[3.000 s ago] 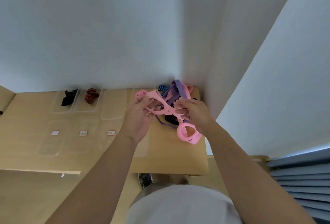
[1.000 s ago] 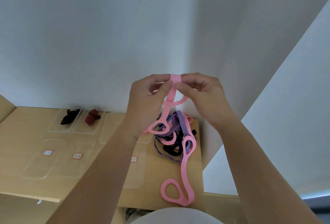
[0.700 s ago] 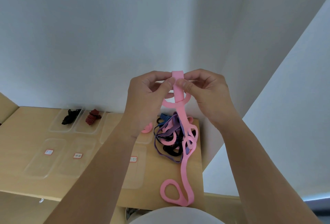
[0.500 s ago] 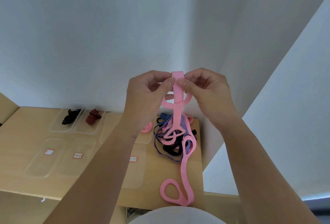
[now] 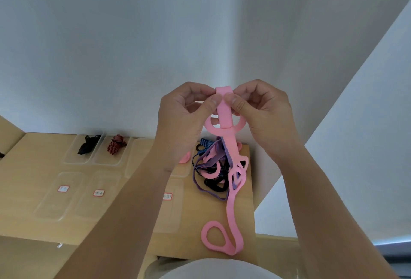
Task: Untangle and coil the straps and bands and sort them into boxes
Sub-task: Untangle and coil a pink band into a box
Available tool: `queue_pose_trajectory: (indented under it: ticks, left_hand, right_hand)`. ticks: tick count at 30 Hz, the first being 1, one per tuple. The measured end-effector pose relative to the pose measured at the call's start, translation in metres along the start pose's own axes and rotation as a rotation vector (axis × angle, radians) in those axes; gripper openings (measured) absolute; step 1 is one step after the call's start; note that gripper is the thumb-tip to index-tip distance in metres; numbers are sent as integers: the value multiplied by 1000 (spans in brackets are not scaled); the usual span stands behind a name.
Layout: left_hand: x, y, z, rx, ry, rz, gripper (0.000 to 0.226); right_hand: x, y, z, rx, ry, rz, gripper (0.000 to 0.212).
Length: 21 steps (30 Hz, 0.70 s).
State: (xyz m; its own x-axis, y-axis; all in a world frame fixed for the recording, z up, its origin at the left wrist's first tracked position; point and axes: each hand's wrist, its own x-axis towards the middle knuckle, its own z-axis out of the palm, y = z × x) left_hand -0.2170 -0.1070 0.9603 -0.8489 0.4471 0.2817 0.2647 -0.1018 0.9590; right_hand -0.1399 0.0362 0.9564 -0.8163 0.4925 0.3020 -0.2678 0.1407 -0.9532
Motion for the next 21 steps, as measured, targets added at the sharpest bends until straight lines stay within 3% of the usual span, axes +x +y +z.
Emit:
queue_pose_trajectory:
  ticks: [9, 17, 21]
  left_hand:
    - [13, 2, -11, 30, -7, -14, 22]
    - [23, 0, -21, 45, -25, 2, 18]
    - [24, -2, -28, 43, -34, 12, 15]
  right_hand:
    - [12, -2, 9, 45, -16, 14, 10]
    - [23, 2, 19, 29, -27, 34, 12]
    - [29, 3, 20, -40, -114, 65, 14]
